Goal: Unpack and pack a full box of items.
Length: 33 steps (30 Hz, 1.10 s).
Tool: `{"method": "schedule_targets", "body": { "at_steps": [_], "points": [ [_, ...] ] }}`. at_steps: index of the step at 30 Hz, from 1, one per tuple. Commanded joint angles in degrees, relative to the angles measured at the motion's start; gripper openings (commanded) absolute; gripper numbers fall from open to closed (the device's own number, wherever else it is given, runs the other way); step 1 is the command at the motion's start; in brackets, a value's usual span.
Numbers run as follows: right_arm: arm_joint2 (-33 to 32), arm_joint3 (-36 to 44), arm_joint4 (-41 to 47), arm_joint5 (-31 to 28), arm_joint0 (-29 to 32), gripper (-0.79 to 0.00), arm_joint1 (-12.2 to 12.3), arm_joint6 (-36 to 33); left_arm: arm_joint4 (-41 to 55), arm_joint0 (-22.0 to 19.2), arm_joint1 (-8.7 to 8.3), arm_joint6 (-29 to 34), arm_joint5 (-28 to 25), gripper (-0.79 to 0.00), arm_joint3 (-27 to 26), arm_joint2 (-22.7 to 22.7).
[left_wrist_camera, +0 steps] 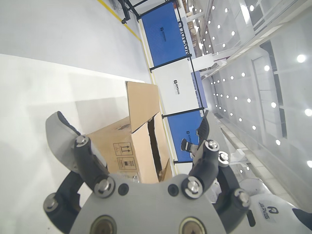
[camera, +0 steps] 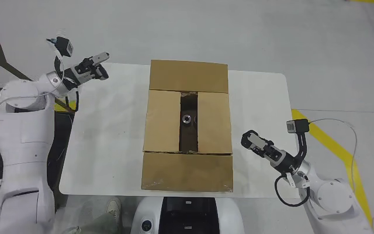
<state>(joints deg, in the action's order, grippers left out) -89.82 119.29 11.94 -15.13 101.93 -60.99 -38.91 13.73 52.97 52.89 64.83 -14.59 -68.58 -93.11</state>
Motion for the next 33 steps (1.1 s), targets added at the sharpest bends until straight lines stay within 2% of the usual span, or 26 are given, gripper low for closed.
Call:
{"method": "schedule_targets", "body": {
  "at_steps": [1, 10, 33],
  "points": [
    [0.0, 0.0, 0.0, 0.0, 0.0, 0.000, 0.0, 0.0, 0.9, 1.7, -0.42, 0.6, 0.2, 0.000, -1.2, -1.9],
    [0.0, 0.0, 0.0, 0.0, 0.0, 0.000, 0.0, 0.0, 1.9, 4.6, -1.80, 2.8, -0.5, 0.000, -3.5, -6.5],
    [1.5, 1.5, -1.2, 0.6, -0.5, 0.000, 0.0, -0.7, 2.3, 4.6, -1.82, 2.8, -0.4, 0.000, -3.5, -6.6]
  ]
}}
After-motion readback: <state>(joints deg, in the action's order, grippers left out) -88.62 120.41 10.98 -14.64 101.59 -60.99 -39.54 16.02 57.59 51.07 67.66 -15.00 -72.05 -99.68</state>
